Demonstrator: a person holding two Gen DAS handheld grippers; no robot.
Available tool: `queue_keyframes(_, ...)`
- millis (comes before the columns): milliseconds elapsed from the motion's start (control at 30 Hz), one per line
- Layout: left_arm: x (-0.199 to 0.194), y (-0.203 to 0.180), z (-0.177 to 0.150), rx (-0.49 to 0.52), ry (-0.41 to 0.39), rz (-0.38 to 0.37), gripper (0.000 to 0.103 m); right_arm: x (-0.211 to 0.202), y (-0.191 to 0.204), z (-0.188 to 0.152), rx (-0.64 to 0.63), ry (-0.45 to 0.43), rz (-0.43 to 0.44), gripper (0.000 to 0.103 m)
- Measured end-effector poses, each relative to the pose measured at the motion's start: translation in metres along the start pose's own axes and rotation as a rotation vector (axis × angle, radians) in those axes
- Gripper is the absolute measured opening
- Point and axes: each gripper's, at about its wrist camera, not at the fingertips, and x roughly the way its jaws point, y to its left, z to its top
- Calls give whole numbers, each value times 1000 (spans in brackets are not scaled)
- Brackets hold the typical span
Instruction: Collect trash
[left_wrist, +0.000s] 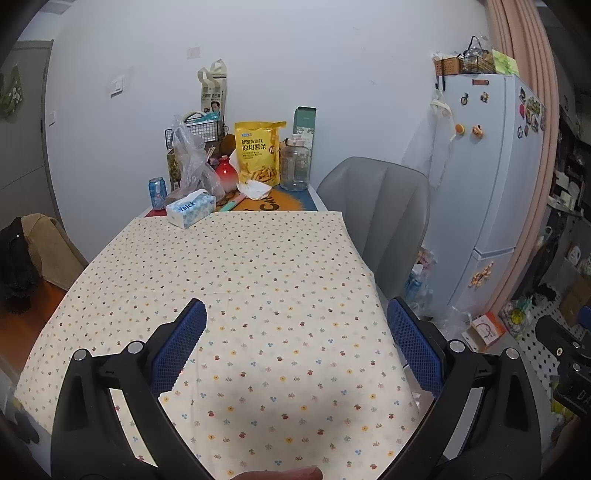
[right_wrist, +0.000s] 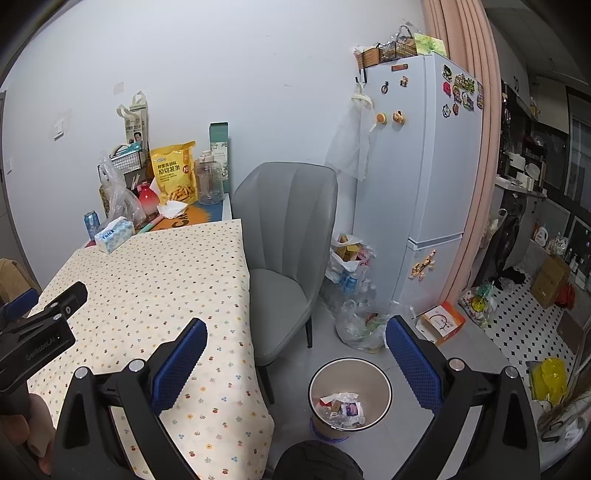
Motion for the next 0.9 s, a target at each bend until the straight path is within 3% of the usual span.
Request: queue_keyframes(900, -4, 5, 1, 0, -1, 15, 97, -5, 6, -2, -16, 1, 3, 95)
